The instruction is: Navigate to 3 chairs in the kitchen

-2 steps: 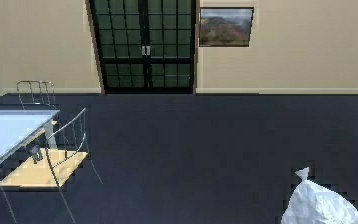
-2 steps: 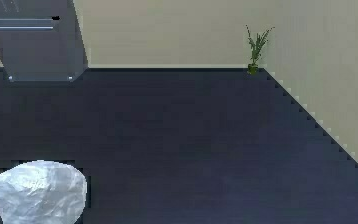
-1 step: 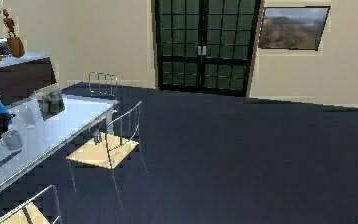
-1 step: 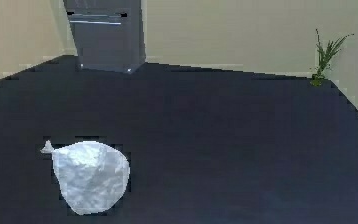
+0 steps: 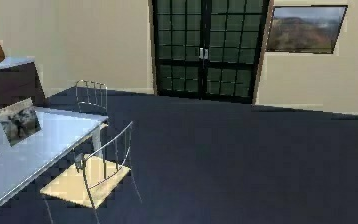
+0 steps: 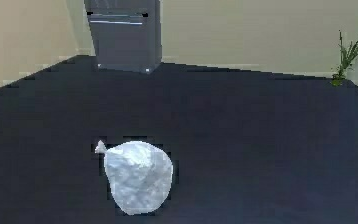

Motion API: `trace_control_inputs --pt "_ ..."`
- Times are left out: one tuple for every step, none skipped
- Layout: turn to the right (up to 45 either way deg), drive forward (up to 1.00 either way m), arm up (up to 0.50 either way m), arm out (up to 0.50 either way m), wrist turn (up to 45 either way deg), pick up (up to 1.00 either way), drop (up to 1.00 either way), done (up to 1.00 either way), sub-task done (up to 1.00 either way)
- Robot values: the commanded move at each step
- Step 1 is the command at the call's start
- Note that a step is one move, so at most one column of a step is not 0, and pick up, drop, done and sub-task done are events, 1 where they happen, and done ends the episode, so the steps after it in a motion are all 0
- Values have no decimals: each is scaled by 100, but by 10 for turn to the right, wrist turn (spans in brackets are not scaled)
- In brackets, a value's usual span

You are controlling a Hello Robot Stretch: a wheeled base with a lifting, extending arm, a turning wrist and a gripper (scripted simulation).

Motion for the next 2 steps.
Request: trace_control_inputs --pt "-270 0 0 0 0 0 0 0 0" --pt "0 0 0 0 0 0 0 100 0"
